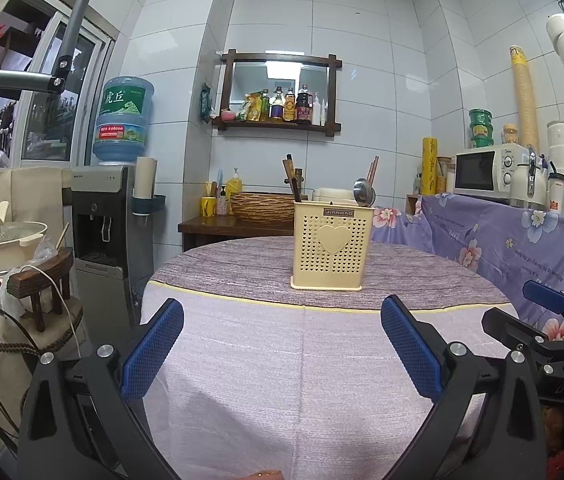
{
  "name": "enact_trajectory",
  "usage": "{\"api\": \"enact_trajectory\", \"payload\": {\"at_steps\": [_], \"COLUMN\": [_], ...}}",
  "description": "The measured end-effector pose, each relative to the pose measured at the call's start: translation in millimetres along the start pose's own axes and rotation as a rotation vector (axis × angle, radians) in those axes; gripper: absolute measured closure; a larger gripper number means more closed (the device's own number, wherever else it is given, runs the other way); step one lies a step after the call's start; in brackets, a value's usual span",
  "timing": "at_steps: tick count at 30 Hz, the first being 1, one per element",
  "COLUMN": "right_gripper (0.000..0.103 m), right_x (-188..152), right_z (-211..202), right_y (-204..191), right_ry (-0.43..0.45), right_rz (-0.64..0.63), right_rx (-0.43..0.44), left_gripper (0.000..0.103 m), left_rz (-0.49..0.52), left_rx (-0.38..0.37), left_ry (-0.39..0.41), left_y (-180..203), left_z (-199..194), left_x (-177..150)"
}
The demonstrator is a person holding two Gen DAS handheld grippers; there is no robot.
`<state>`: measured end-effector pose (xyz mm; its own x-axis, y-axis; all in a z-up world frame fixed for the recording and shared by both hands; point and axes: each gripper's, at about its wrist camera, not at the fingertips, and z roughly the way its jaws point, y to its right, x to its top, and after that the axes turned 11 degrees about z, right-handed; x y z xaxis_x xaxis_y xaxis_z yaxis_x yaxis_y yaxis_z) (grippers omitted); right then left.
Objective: Organize utensils
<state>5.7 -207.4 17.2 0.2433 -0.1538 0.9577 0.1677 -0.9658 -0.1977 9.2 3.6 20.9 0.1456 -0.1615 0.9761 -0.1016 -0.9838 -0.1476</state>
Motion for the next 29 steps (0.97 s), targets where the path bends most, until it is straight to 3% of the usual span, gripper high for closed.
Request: {"api": "enact_trajectory", "payload": {"at_steps": [29], "right_gripper": [0.006], "right_x": [-4.5], "right_z": [2.0], "right_y": [-1.0], "right_ry": [-0.008], "right_rz": [0.003], "right_rx": [0.002], "left_gripper": [0.005], "left_rz": [-0.011], "left_rx": [-0.009], "left_ry": [-0.019], "left_y": [-3.0], "left_z": [3.0], "left_x": [-0.6]}}
